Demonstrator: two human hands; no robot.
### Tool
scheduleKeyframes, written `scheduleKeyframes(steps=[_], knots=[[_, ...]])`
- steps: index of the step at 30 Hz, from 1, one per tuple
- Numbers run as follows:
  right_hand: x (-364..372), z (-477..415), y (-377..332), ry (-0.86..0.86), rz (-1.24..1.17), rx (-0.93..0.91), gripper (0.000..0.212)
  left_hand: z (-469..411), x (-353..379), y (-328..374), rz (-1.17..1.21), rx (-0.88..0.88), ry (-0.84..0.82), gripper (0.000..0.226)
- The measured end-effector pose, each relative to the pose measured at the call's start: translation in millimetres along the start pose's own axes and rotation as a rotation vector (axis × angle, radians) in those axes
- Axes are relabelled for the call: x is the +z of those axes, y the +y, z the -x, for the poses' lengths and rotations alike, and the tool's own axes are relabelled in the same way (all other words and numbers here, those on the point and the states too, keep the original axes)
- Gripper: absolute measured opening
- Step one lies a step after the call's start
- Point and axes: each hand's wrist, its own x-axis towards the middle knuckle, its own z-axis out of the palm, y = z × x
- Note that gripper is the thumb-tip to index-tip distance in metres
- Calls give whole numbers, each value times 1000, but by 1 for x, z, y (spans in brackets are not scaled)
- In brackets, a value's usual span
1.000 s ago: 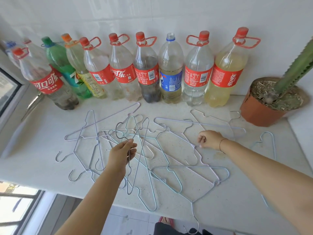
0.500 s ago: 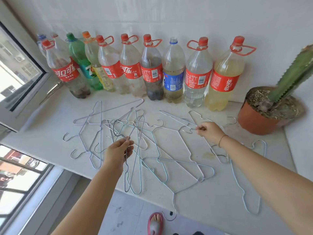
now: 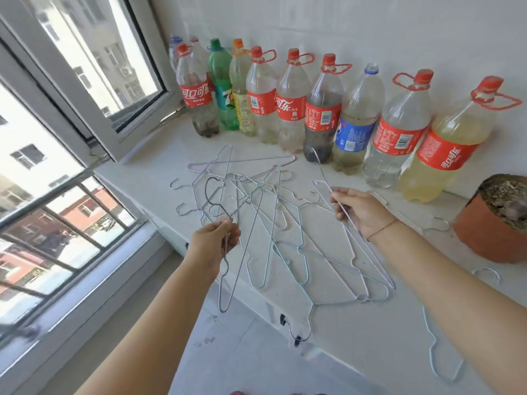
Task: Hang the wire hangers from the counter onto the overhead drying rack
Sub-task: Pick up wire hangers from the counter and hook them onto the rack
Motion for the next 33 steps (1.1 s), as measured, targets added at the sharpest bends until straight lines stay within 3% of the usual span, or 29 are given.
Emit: scheduleKeyframes(steps=[15,33], knots=[[235,124,37,-585,42,115,18,146,-204,49,230,165,299,14],[486,481,155,-1179,-22,384,23,489,-497,56,296,397,616,15]])
